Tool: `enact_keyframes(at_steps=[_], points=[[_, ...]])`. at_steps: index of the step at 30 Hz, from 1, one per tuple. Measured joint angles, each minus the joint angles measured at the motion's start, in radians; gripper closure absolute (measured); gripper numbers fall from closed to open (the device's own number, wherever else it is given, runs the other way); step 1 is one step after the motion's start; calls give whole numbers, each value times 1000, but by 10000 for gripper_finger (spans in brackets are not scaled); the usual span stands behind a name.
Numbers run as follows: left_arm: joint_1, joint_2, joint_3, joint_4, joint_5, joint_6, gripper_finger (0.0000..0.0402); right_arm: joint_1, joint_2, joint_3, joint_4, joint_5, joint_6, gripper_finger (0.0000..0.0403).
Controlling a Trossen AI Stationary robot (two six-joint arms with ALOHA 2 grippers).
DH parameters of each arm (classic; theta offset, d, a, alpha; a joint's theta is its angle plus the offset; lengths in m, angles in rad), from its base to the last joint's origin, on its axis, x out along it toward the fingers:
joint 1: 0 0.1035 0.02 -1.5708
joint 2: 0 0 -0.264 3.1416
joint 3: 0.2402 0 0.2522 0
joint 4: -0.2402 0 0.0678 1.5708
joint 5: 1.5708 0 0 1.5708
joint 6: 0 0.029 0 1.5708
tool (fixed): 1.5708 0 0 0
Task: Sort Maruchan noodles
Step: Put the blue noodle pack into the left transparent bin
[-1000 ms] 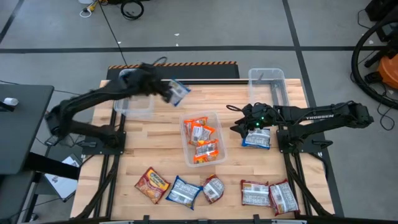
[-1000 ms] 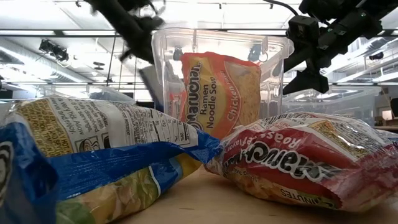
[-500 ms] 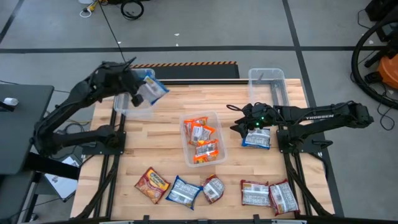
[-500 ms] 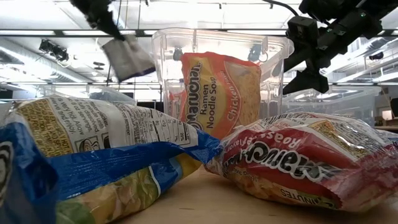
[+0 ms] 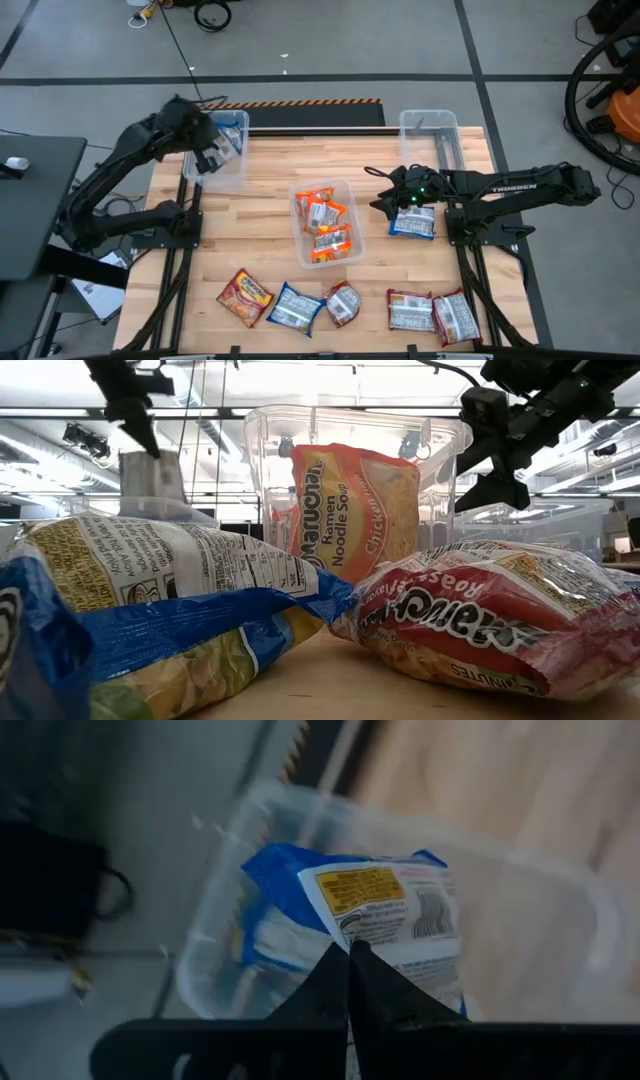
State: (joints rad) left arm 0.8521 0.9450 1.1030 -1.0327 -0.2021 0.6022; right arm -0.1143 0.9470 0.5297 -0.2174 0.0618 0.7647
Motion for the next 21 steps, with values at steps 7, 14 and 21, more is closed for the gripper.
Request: enact_keyframes(at_steps=[7,14,21], points=[[13,172,-1,-39,-78,-25,399,0,0,0,17,24,-8,126],[-14,354,-1,39,-152,-15,400,0,0,0,24,24,-7,126],[-23,505,-1,76,-238,14,398,4,0,0,49,23,-5,126]])
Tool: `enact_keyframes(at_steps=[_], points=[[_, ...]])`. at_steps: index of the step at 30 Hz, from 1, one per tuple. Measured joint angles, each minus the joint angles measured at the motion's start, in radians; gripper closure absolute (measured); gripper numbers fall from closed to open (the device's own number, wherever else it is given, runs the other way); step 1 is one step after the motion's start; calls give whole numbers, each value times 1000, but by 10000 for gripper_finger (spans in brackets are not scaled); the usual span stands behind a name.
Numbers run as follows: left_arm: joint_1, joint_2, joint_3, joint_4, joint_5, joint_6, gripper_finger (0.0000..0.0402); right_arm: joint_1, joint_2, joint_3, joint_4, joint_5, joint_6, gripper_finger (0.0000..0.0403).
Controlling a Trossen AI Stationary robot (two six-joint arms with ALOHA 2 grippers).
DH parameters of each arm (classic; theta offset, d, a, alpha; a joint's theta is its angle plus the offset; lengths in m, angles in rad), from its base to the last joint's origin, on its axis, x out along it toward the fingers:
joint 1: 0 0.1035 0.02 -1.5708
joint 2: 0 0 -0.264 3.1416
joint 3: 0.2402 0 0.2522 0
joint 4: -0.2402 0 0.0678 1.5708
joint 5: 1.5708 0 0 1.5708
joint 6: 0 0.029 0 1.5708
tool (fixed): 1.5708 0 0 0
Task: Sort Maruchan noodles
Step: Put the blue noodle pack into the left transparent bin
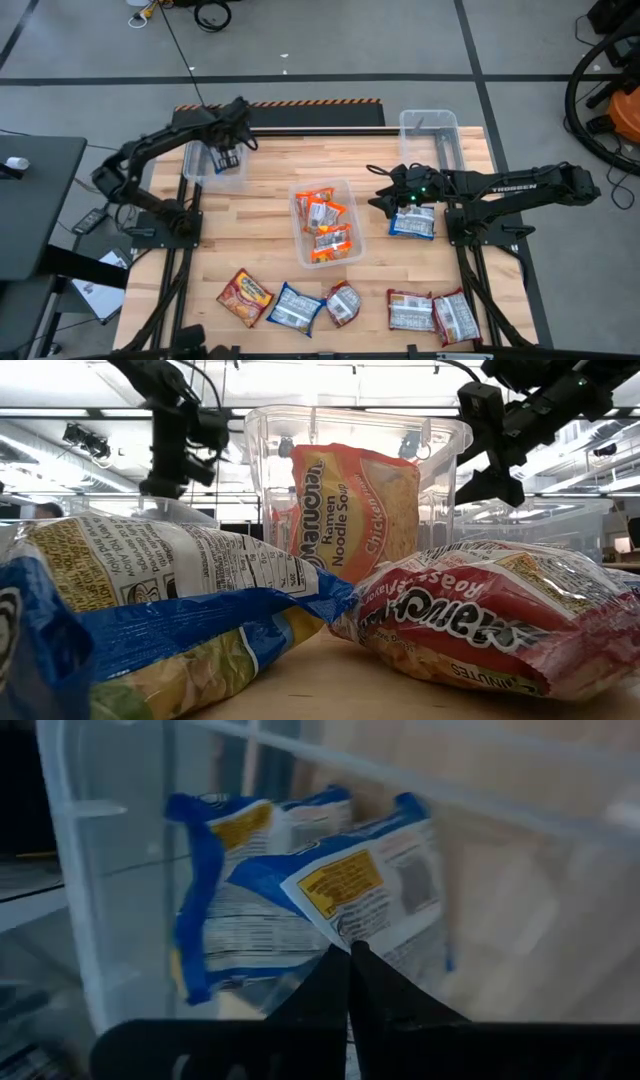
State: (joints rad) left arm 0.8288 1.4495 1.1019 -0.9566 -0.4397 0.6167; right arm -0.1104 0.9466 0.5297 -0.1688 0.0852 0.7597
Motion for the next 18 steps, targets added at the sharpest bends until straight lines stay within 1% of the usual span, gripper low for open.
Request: enact_keyframes(at_steps=[2,6,11,15,18], points=[[0,22,0,25,-66,24,395,0,0,0,9,-1,0,126],[-1,25,0,60,-179,97,393,0,0,0,18,-14,1,126],[15,18,0,52,-185,103,391,0,0,0,18,-31,1,126],[40,22,0,127,-187,99,390,0,0,0,17,-33,0,126],[51,22,0,153,-179,96,389,0,0,0,18,-34,-1,126]])
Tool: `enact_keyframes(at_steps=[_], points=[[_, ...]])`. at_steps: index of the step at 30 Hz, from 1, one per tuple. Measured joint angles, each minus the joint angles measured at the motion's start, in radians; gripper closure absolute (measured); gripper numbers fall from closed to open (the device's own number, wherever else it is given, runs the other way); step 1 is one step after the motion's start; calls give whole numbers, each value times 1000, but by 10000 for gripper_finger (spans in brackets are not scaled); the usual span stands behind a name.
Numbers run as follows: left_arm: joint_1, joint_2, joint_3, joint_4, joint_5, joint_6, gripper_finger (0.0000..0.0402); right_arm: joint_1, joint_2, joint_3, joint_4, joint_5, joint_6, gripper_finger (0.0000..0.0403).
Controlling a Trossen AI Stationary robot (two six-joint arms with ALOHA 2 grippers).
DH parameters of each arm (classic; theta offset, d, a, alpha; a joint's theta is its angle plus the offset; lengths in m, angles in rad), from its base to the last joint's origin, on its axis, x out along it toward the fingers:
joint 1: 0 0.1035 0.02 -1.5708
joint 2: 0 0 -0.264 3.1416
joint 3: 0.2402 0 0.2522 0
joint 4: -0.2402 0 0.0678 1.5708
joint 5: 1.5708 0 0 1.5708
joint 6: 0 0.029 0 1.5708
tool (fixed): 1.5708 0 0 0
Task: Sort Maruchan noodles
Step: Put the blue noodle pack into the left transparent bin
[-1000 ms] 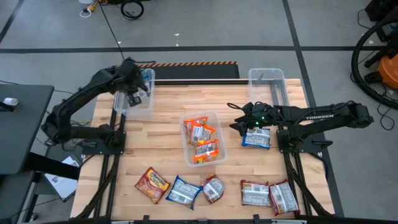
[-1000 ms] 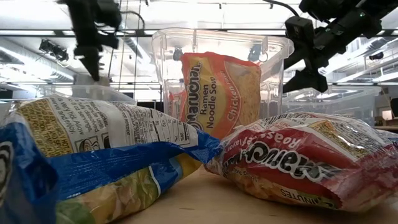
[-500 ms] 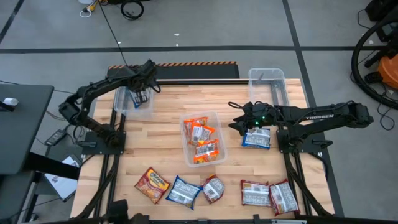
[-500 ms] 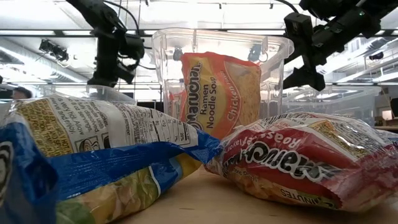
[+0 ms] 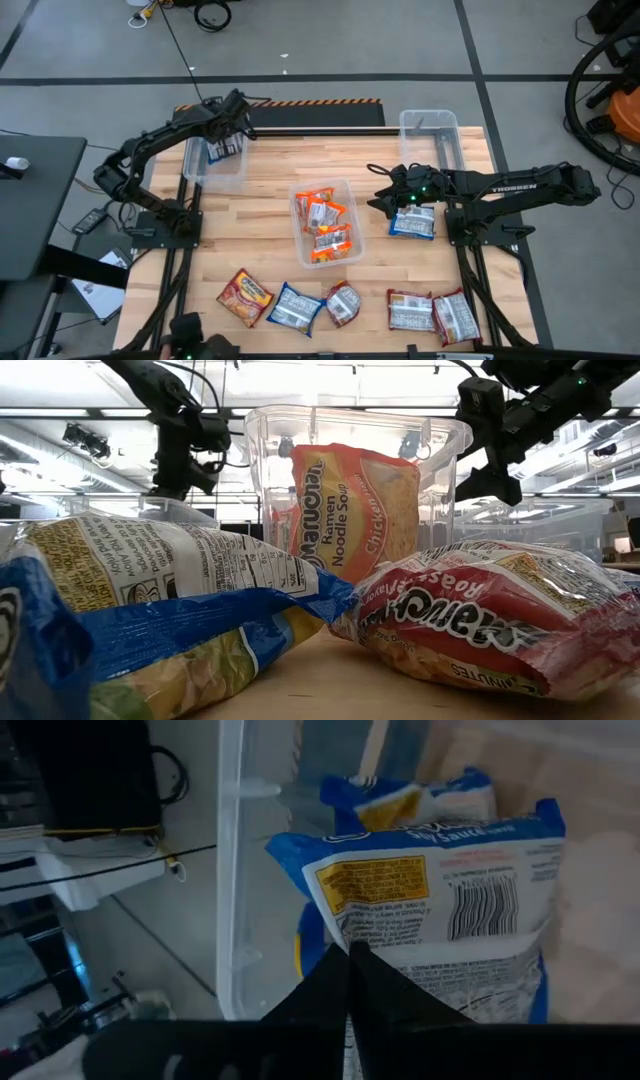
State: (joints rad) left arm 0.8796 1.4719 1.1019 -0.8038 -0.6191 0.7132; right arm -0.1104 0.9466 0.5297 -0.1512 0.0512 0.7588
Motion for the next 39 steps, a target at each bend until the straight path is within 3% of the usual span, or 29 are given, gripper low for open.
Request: enact_keyframes(at_steps=[14,19,23,29,34,39], points=[[10,0,0,-38,181,-90,336,0,0,0,0,-80,8,126],[-7,-1,4,-61,133,-126,319,0,0,0,0,-106,4,126],[-17,-6,78,-180,142,-224,306,0,0,0,0,-129,-17,126],[18,-8,212,-456,381,-559,270,-2,0,0,0,-131,-28,126],[90,-8,183,-554,553,-837,244,-2,0,0,0,-125,-28,126],[114,-7,94,-475,659,-697,240,-2,0,0,0,-112,-34,126]])
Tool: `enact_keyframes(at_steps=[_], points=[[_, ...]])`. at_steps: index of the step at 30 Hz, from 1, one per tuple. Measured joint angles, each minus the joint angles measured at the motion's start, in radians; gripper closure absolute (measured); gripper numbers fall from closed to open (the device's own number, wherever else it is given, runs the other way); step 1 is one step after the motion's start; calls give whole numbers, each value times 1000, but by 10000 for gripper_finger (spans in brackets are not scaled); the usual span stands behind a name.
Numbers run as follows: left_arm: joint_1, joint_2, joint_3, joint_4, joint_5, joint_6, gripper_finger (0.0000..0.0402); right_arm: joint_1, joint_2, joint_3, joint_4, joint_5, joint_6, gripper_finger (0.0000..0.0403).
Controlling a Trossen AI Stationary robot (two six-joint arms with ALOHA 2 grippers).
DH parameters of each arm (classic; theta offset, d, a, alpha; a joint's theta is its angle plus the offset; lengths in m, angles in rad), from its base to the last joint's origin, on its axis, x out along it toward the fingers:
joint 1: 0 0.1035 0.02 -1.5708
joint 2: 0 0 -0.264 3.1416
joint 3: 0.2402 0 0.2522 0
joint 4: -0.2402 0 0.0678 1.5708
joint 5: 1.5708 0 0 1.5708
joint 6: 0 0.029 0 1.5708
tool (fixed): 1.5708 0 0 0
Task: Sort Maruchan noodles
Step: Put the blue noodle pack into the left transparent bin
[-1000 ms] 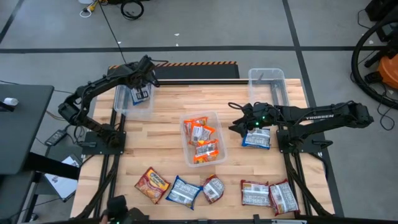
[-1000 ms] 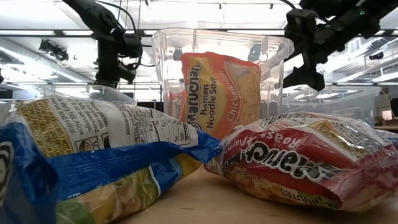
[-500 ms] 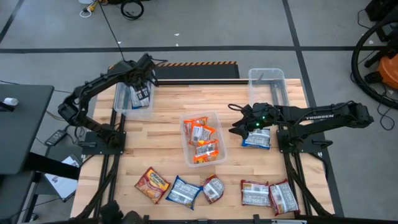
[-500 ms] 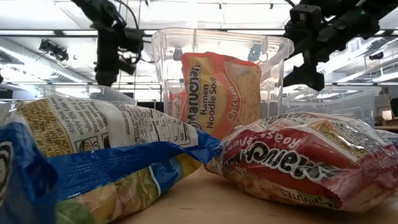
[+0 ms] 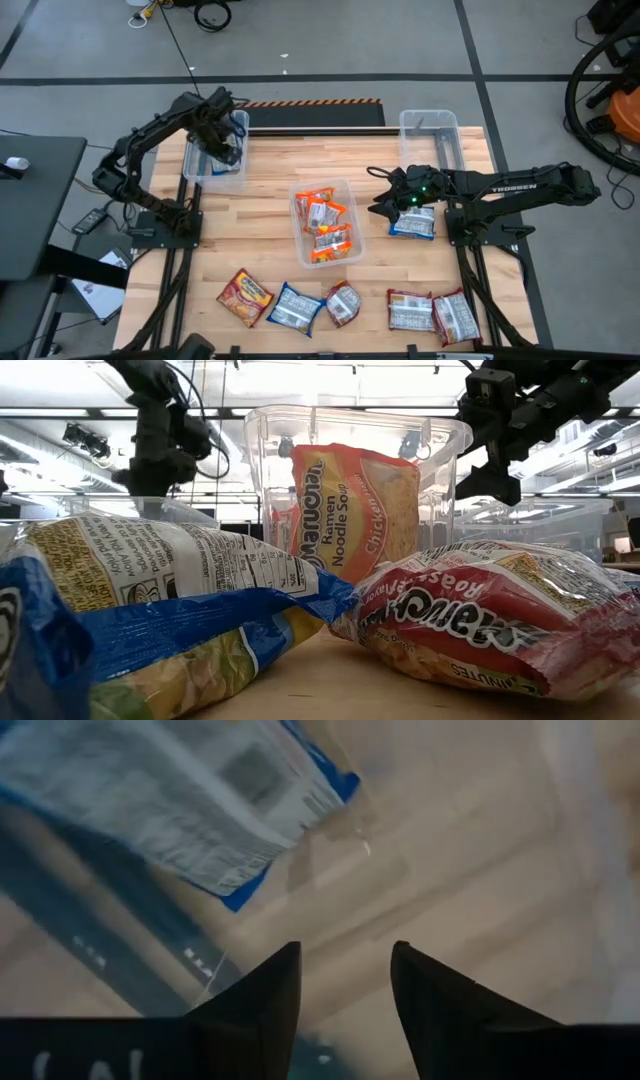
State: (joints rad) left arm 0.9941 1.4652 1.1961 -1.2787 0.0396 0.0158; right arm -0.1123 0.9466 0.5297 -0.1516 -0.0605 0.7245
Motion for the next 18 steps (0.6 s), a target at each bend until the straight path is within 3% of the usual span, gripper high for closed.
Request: enact_keyframes(at_steps=[11,14,18], points=[[24,1,-126,141,22,245,242,0,0,0,0,0,-10,126],[22,2,-163,159,82,319,256,0,0,0,0,-6,-10,126],[26,47,-194,190,83,341,292,0,0,0,0,-8,7,126]])
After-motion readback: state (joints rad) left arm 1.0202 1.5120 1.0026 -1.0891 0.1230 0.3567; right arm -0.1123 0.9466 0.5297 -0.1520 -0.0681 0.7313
